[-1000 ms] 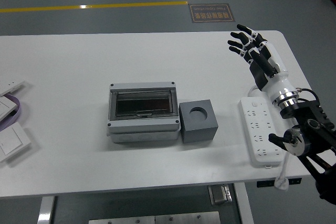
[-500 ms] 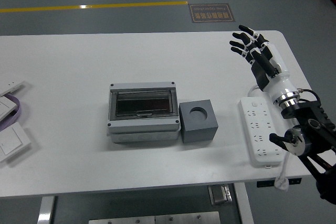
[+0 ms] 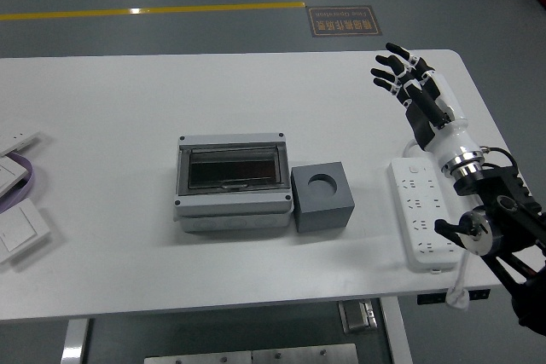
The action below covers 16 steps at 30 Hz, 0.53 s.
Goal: Pick up the cylinder from the cube,place it in the box,flap close box
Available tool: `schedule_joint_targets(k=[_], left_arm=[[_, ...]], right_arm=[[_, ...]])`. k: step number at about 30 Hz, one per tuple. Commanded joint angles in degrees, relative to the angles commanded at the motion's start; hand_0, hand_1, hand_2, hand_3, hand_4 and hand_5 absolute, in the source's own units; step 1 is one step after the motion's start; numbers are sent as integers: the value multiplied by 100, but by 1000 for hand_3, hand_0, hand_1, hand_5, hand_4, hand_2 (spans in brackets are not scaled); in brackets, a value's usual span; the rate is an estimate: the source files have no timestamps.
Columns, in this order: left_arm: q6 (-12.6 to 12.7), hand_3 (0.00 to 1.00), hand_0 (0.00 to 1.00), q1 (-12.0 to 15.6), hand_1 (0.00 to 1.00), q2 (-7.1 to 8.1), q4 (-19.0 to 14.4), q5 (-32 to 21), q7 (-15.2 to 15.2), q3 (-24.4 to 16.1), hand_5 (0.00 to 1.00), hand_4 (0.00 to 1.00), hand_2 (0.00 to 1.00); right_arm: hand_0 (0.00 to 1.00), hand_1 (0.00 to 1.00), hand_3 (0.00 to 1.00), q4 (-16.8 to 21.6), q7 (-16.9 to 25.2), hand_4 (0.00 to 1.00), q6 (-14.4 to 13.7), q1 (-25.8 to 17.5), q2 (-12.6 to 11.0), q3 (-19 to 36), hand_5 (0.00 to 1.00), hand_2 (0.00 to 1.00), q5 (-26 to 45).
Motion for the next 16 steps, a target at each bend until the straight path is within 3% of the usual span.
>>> schedule_joint_targets(k=[8, 16], left_arm=[[-15, 627, 597, 25, 593, -6, 6, -69, -17, 49, 248, 691, 578], [3, 626, 597, 101, 594, 24, -5, 40, 53, -34, 247, 691, 578]], right_arm=[[809, 728, 741, -32, 32, 915, -32, 36, 36, -215, 443, 761, 130], [804, 723, 737, -120, 420, 912, -248, 132, 77, -491, 447, 758, 547]])
